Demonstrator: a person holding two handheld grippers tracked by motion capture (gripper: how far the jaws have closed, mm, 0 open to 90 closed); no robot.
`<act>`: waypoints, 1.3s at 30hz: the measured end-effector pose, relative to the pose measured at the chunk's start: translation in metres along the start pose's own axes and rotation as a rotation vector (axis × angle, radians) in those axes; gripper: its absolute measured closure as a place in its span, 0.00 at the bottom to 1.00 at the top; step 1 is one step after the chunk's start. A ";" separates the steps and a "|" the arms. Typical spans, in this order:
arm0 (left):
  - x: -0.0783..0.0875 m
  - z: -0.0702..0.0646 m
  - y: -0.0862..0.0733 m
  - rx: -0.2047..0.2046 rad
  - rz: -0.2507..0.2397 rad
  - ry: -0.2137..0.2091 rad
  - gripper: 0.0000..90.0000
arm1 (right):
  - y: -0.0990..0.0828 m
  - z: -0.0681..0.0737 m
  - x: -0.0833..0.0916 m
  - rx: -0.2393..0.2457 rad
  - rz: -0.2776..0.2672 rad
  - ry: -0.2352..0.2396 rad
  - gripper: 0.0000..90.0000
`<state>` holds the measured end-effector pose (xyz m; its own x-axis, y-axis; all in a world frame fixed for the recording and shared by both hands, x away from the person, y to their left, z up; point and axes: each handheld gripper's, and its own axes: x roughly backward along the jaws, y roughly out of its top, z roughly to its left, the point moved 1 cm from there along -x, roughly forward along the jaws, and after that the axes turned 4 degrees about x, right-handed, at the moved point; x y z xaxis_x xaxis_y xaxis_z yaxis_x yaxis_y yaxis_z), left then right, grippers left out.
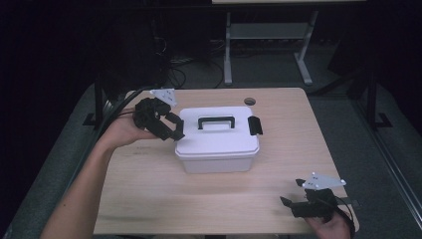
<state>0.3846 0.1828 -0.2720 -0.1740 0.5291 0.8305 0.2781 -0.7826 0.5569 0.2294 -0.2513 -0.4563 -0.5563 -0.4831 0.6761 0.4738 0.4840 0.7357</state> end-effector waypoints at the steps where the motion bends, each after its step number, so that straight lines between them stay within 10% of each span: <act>1: 0.001 0.000 -0.003 0.000 0.001 0.005 0.40 | 0.000 0.000 0.000 0.002 0.003 0.000 0.20; 39: 0.022 -0.002 -0.055 0.072 -0.045 0.031 0.41 | 0.000 0.004 -0.002 0.001 0.016 -0.004 0.20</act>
<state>0.3638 0.2371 -0.2839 -0.2169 0.5521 0.8050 0.3364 -0.7319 0.5926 0.2274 -0.2473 -0.4582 -0.5517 -0.4724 0.6874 0.4818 0.4922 0.7250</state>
